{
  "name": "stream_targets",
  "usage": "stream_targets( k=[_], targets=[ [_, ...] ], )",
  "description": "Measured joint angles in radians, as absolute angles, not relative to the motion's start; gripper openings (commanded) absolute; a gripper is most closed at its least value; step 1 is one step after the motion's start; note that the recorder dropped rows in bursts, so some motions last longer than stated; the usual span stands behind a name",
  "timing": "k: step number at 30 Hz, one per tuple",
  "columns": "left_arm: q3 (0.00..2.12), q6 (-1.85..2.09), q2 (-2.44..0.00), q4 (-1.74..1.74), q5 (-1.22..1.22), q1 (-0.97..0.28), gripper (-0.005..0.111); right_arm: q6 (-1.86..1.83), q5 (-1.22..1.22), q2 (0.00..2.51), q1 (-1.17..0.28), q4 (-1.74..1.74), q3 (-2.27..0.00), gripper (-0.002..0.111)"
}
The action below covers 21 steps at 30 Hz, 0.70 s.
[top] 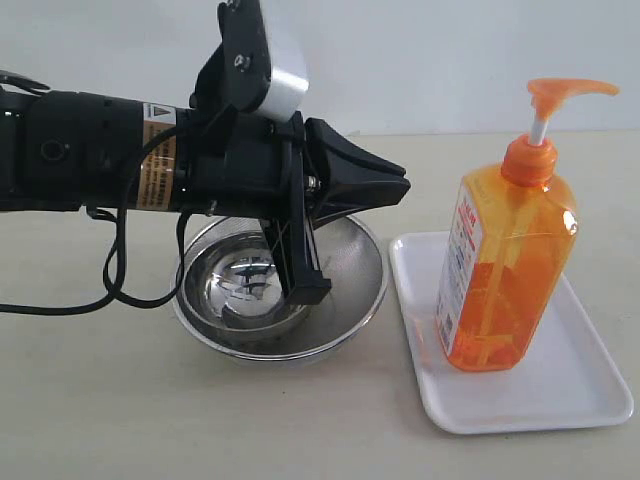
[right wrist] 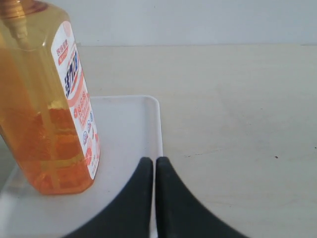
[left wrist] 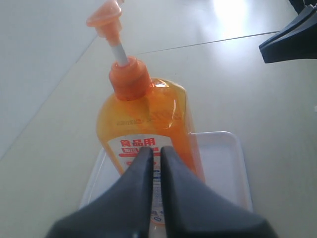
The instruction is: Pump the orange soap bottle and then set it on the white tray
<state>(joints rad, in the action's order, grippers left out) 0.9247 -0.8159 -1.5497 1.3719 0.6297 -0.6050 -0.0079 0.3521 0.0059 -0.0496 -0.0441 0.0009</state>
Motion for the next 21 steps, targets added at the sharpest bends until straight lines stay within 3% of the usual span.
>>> stream_targets(
  k=[14,21],
  targets=[
    [0.924,-0.816,-1.532,1.372,0.628,-0.605,0.005,-0.008,0.352,0.006,-0.050,-0.044,0.001,0.000],
    [0.924,-0.818,-1.285,1.372,0.603,-0.605,0.005,0.000,0.352,0.006,-0.050,-0.046,0.001,0.000]
  ],
)
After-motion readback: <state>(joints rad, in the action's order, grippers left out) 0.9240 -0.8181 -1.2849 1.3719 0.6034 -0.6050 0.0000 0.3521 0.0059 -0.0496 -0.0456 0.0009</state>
